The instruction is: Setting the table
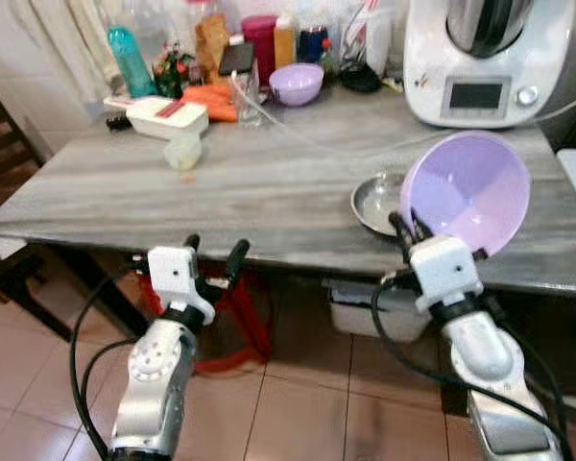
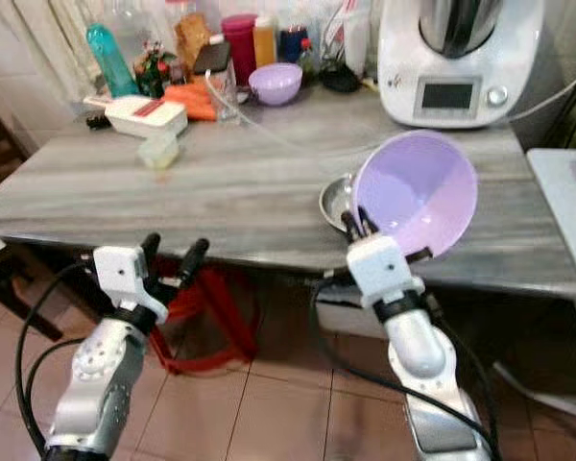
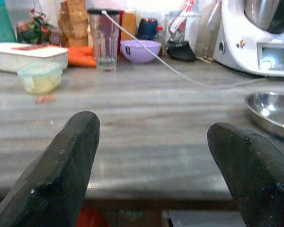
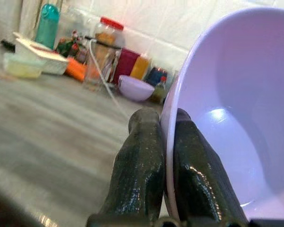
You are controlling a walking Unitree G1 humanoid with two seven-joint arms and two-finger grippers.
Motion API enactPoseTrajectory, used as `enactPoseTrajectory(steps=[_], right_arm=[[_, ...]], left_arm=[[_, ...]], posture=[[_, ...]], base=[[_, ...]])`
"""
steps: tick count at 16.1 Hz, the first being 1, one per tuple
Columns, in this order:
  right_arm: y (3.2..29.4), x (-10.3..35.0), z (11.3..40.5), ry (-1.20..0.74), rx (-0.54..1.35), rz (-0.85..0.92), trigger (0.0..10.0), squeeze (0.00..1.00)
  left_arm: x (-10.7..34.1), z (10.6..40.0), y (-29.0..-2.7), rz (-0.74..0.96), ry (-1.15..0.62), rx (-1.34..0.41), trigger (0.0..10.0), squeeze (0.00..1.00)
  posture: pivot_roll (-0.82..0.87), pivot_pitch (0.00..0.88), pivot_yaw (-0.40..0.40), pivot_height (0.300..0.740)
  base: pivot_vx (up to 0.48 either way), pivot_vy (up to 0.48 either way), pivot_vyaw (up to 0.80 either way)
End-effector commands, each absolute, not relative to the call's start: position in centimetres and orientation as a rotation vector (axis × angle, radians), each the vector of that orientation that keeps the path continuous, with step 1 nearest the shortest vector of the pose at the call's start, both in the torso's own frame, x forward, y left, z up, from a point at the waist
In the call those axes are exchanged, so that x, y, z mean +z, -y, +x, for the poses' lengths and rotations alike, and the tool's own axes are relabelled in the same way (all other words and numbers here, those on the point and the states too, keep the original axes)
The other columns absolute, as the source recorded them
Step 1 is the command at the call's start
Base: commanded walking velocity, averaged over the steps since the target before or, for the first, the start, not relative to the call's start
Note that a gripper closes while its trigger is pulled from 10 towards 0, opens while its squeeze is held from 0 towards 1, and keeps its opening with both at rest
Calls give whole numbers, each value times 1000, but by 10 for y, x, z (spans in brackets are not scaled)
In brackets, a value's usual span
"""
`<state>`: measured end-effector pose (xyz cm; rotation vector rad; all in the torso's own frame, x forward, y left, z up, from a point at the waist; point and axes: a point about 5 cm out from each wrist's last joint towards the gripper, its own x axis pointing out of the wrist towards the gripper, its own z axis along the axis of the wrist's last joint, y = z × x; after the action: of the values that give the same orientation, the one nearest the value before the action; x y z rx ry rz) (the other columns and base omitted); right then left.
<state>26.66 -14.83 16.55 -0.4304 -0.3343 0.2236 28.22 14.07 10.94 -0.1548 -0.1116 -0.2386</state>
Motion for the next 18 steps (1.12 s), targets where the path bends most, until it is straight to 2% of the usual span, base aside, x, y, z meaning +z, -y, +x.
enactPoseTrajectory(steps=[1, 15, 18], right_arm=[[140, 168, 266, 356, 245, -410, 10000, 0], [133, 168, 270, 357, 286, -402, 10000, 0], [129, 165, 273, 339, 341, -388, 10000, 0]], left_arm=[[111, 282, -152, -135, 115, -207, 10000, 0], [110, 280, -151, -138, 106, -213, 10000, 0], [112, 272, -150, -93, 127, -273, 10000, 0]], posture=[[-128, 75, 96, 740], [-120, 81, 94, 740], [-115, 87, 94, 740]], base=[[311, 0, -481], [302, 0, -34], [0, 0, 0]])
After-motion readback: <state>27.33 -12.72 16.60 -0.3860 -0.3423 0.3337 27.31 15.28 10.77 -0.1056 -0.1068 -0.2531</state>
